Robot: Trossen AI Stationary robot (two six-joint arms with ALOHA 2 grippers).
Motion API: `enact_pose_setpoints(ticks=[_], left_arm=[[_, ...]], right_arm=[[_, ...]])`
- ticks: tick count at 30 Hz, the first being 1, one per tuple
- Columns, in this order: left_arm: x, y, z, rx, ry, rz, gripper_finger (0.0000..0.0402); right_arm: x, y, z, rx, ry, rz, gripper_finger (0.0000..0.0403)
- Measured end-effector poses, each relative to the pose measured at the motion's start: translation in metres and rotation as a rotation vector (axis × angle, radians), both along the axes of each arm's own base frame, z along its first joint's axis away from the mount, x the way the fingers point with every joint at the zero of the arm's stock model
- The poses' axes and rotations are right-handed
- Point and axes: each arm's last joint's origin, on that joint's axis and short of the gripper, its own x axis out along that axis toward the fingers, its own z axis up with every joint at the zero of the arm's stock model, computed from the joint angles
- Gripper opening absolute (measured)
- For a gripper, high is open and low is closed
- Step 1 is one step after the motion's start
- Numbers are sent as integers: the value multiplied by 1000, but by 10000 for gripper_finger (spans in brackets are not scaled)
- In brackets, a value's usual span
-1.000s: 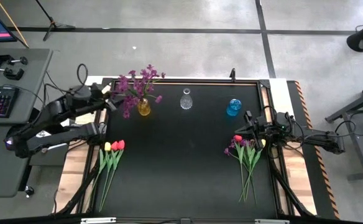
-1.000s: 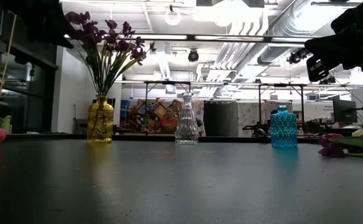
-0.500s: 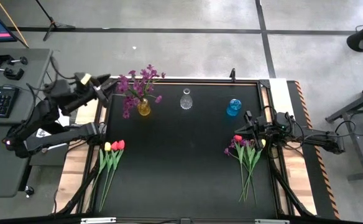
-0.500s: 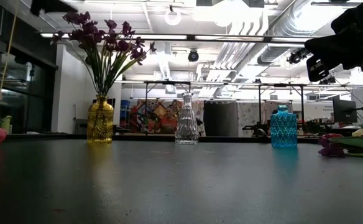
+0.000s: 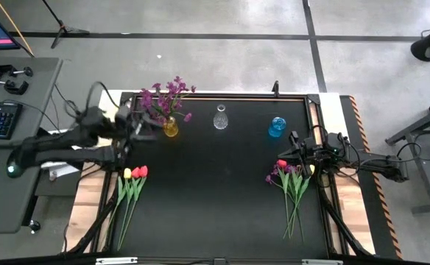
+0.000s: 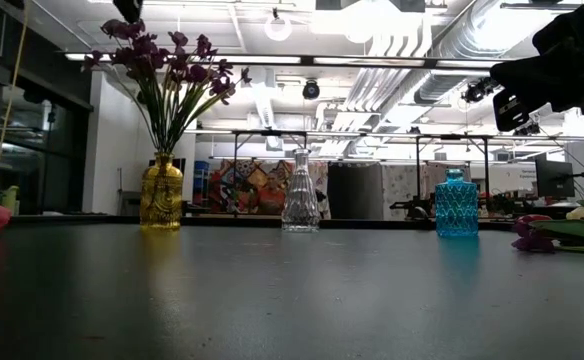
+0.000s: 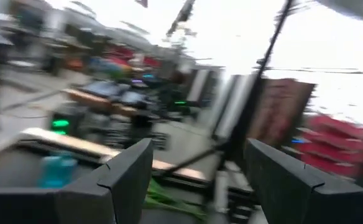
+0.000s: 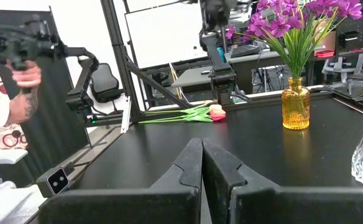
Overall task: Sort flowers into vase by color
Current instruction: Put the right red flower into the transparent flower vase
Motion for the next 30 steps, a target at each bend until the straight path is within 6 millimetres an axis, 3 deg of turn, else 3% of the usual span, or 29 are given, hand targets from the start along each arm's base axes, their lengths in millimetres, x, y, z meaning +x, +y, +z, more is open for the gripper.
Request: enact_pose_setpoints(ticks=[7,13,18,24,30], left_arm=[[11,-45,-29,29,-98,-139,241],[21,-88,-49,186,41,-40,241],[34,-121,-80,383,200,14,241],[51,-141,-111,422,309,-21,241],[68,-149,-124,413,283,-58,241]], right_arm=[[0,0,0,0,0,0,0],[0,0,0,0,0,0,0],[0,0,0,0,0,0,0],[0,0,0,0,0,0,0],[0,0,0,0,0,0,0]])
